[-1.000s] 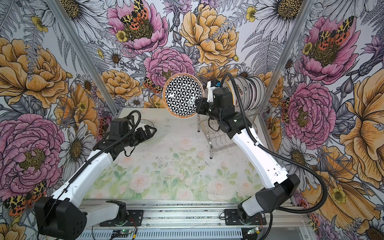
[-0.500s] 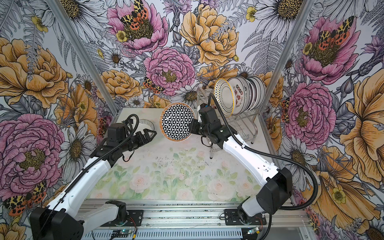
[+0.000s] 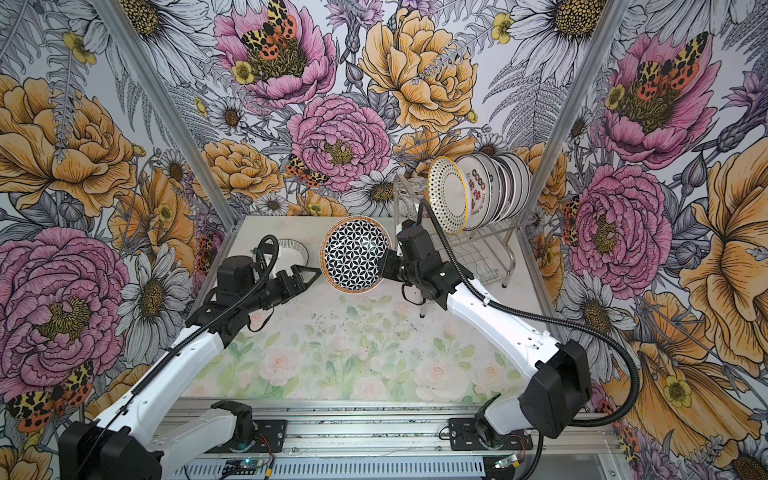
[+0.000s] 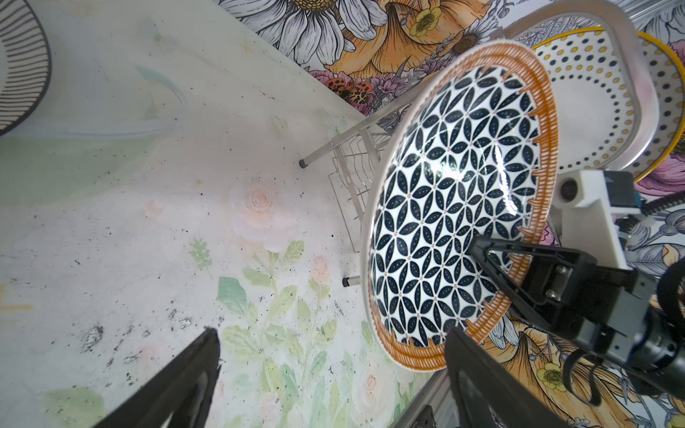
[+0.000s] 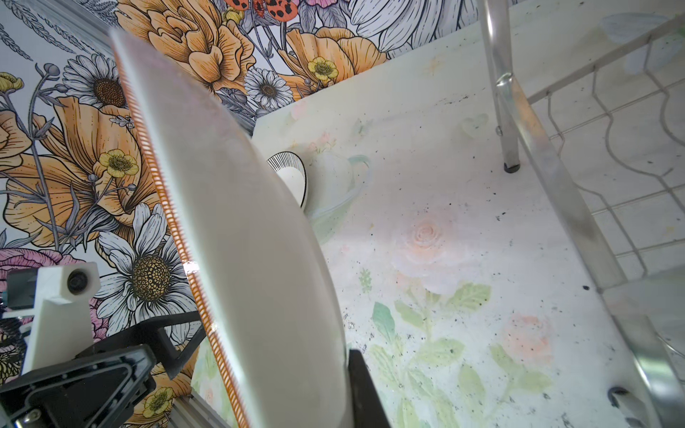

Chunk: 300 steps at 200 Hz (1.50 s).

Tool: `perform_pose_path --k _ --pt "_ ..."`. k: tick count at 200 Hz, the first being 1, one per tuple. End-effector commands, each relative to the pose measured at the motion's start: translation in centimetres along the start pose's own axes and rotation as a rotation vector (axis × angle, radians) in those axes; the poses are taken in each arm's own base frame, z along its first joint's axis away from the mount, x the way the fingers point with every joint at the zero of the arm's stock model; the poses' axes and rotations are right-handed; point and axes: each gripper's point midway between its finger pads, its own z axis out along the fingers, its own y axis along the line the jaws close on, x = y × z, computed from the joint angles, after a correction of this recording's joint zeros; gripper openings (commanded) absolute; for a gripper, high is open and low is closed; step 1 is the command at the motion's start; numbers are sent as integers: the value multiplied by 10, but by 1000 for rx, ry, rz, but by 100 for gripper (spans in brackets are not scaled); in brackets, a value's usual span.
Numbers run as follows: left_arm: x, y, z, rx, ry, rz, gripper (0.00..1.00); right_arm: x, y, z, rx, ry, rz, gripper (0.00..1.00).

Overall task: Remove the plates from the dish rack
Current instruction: 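Hold the plate toward the left gripper while the left gripper reaches to its rim, then close the left gripper on the plate rim and open the right gripper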

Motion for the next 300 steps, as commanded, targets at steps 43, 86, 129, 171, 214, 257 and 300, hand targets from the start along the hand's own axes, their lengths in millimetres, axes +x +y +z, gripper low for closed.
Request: perform_pose_path --k 43,86,129,171,214,257,300 --pt "3 -21 5 82 -6 30 94 -31 51 -49 -199 -189 -28 0" --pt "7 -32 5 100 -5 51 94 -27 56 -67 -231 -203 -47 0" --pt "14 -43 5 131 -2 58 92 -17 53 -65 -243 -192 -24 0" --pt "16 -47 10 153 0 52 78 -6 51 -63 -256 -177 -6 0" --pt "21 -52 18 160 22 50 57 -2 53 -67 -286 -175 3 0" --pt "28 -54 25 165 48 45 40 2 52 -67 -302 -171 10 0" --pt "35 -47 32 149 81 33 21 4 52 -64 -312 -168 9 0"
